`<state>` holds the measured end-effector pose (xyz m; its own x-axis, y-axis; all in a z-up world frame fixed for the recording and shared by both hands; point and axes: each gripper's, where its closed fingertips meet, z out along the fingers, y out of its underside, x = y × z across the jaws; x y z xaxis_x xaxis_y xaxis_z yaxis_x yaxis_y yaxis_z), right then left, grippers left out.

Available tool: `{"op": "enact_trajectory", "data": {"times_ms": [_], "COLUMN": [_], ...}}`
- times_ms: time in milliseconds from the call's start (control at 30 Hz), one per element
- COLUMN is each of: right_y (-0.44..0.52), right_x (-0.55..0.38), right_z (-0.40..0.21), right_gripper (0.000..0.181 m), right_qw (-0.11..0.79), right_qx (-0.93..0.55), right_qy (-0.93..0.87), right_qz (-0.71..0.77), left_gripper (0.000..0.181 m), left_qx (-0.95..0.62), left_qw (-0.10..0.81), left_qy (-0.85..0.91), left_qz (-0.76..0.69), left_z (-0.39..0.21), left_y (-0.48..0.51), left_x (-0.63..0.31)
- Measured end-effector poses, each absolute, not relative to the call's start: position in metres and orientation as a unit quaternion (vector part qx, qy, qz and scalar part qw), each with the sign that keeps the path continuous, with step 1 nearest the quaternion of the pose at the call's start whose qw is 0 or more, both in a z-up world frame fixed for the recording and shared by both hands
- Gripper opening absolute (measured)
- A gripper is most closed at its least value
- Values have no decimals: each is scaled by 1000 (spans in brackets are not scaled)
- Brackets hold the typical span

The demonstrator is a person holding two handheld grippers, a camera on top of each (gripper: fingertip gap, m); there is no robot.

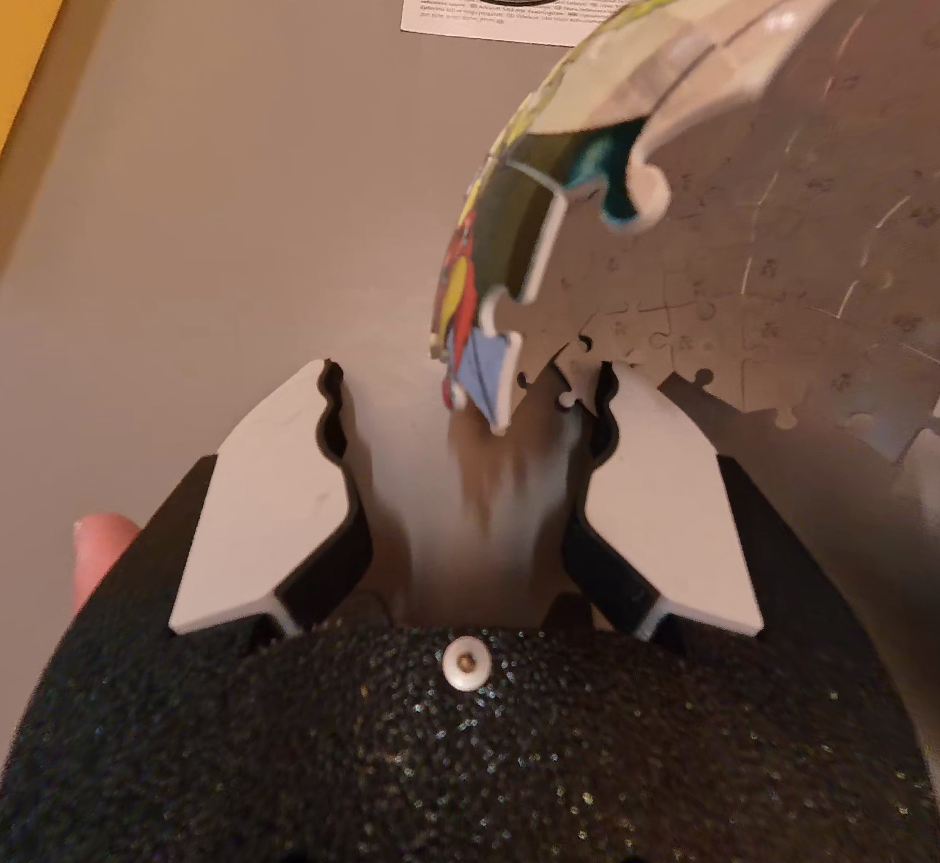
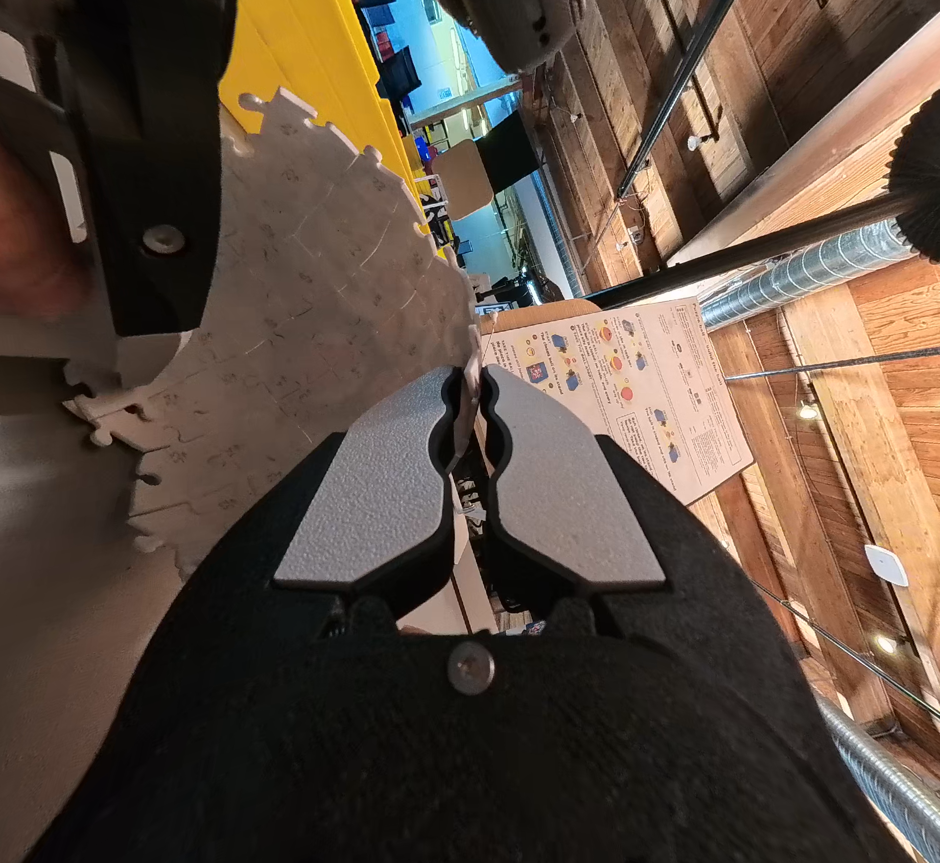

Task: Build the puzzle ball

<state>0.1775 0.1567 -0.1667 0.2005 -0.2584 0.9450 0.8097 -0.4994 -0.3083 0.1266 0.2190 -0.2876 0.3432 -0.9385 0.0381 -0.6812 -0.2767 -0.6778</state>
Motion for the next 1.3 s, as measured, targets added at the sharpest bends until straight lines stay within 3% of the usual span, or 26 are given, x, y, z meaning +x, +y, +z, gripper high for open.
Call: {"op": "enact_trajectory", "data": {"times_ms": [300,500,1300], "right_y": [157,156,156], "right_x": [178,178,178], "right_z": [-166,-166,-166], "right_gripper": [6,6,6], "right_qw": [450,450,452], "right_qx": [-630,-630,-628], "right_qy": [-220,-220,-222], "right_qz": [-594,-594,-593], "left_gripper": [100,88,93], "left_qx": [-756,-771,-760], "left_qw": [305,308,314], "left_qy": [543,518,531], "left_qz": [-203,-207,-207], "left_z": [-286,-287,-284], "left_y": [225,222,217], "left_x": [124,122,133]}}
